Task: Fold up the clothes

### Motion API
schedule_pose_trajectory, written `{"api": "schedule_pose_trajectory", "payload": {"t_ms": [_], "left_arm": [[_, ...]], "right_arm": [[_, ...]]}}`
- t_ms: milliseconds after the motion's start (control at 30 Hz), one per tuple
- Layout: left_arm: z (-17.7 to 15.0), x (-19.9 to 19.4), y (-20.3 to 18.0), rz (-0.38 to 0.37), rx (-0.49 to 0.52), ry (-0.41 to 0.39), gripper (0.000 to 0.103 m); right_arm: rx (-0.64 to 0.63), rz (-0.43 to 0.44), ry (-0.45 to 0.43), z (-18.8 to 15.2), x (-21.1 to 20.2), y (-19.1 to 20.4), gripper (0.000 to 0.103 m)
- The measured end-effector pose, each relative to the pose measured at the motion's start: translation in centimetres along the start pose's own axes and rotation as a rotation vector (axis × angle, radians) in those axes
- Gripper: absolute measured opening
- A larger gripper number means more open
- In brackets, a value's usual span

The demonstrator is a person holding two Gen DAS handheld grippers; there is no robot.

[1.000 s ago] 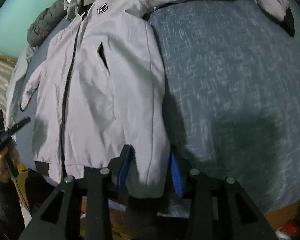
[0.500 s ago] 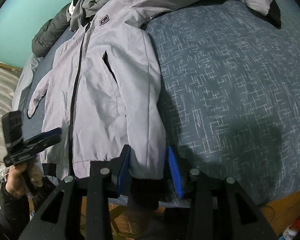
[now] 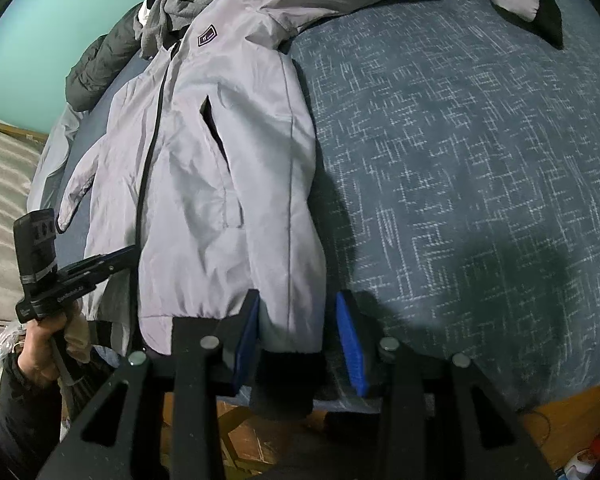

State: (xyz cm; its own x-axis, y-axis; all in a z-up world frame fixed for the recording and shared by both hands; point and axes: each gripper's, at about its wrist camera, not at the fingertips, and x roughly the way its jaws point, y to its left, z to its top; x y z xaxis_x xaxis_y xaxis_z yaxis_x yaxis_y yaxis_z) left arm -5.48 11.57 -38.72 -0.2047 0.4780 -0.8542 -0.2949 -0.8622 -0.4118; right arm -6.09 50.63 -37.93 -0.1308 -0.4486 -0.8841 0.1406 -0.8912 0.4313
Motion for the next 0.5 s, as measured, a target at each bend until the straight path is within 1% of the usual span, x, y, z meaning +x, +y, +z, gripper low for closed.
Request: {"api": "schedule_pose_trajectory", "payload": {"t_ms": [33,100,167,200,367,433,500], "left_arm": [[-0.2,-0.5,0.1,-0.001,0.003,-0.005,0.006],[-0.4,-1.2,0.4,0.021,0.02,0.0,0.006],[-0.1,-1.0,0.7,0.042,0.029,0.017,0.006],[0.1,-0.8,0.7,0.044,0.026,0.024,0.006],[0.1,-1.0,0.7,0.048,0.023,0.031,0.006],[0.0,-0.9,0.5,0.063,0.039,0.037,0.006],[0.2,-0.5,0.6,0.065,0.032,0.044,0.006]], "right_arm": [[0.001,0.001,0.004,-0.1,-0.1,-0.1,0.039],[0.0,0.004,0.011,-0.3,-0.2,-0.3,0.04],[-0.007,0.0,0.025,-0.3,-0.2,-0.4,0.046],[-0.013,-0.007,0.037,-0.3,-0.1,-0.4,0.046],[0.0,0.028,0.013,-0.1,-1.3,-0.7,0.047],[0.005,0.042,0.002,0.0,-1.8,-0.9,0.047],[0.033,0.046,-0.011,0.2,-2.2,-1.7,0.047]]}}
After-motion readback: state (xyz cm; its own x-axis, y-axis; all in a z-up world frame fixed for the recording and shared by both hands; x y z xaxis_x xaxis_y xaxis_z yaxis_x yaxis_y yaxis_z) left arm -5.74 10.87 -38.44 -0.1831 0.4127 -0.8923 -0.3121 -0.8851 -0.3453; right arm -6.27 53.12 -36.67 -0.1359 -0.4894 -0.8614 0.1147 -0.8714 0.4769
